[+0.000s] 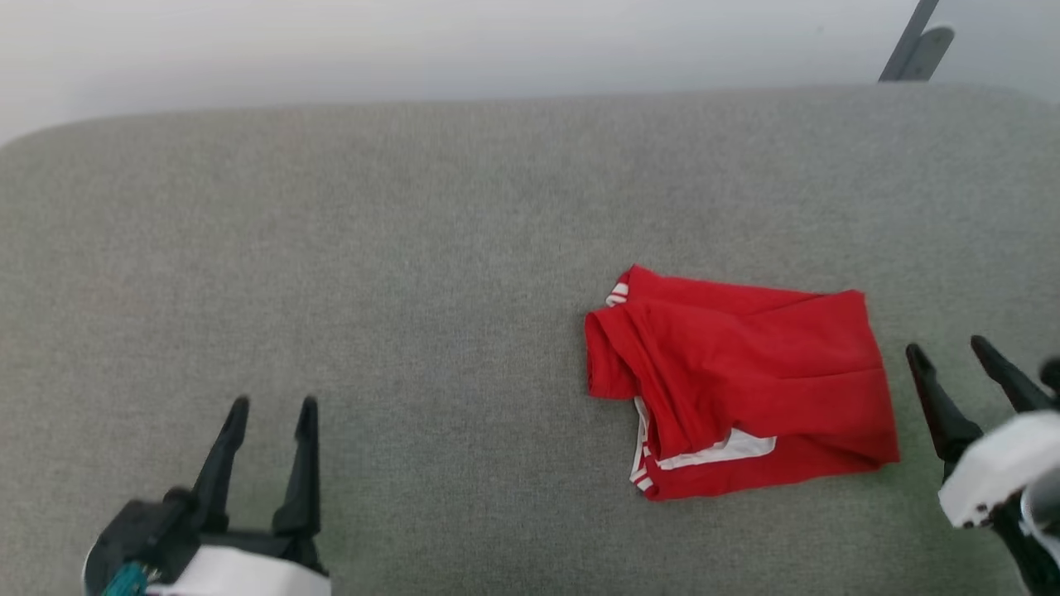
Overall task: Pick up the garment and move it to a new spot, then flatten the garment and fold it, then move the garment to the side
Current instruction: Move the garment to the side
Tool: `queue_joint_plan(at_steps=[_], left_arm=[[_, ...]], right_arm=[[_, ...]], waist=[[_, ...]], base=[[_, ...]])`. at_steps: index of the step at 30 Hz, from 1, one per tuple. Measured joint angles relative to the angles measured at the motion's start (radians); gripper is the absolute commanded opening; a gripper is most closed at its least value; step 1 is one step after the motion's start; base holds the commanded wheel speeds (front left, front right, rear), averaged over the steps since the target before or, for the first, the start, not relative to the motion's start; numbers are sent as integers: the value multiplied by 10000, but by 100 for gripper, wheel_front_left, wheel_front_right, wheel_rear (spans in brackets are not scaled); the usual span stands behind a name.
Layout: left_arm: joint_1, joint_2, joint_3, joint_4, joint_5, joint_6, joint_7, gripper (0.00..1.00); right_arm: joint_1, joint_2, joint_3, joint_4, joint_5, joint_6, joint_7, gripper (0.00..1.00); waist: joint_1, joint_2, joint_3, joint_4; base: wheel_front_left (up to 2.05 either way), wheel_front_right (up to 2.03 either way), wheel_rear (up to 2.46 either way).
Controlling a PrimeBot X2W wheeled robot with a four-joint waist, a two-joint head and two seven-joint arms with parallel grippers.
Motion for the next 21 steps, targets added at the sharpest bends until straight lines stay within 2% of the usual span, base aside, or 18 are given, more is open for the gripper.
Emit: queue_joint_plan(at_steps=[7, 14, 17, 18, 19, 20, 21], left_arm=[[-1048, 215, -652, 146, -138, 0, 2, 100], [-1936, 173, -1267, 314, -280, 0, 2, 100], [-2215, 186, -1313, 382, -332, 0, 2, 100], [-2267, 199, -1298, 385, -353, 0, 2, 100], [-2313, 228, -1296, 395, -353, 0, 0, 100], [-2373, 278, -1298, 405, -359, 0, 2, 100], [-2417, 322, -1329, 407, -362, 0, 0, 100]], right_arm=[[-1358, -970, 911, -59, 205, 2, 3866, 100], [-1864, -1266, 924, -263, 732, -2, 7386, 100], [-1861, -1277, 802, -573, 792, -4, 8032, 100], [-1863, -1233, 731, -669, 802, -4, 8109, 76], [-1861, -1191, 700, -775, 802, -4, 8126, 40], [-1862, -1149, 698, -888, 802, -4, 8119, 0], [-1868, -1083, 662, -943, 803, -4, 8065, 0]], waist=[[0, 0, 900, 173], [0, 0, 1916, 601], [0, 0, 2230, 747], [0, 0, 2324, 773], [0, 0, 2409, 780], [0, 0, 2480, 768], [0, 0, 2526, 723]], base=[[0, 0, 0], [0, 0, 0], [0, 0, 0], [0, 0, 0], [0, 0, 0], [0, 0, 0], [0, 0, 0]])
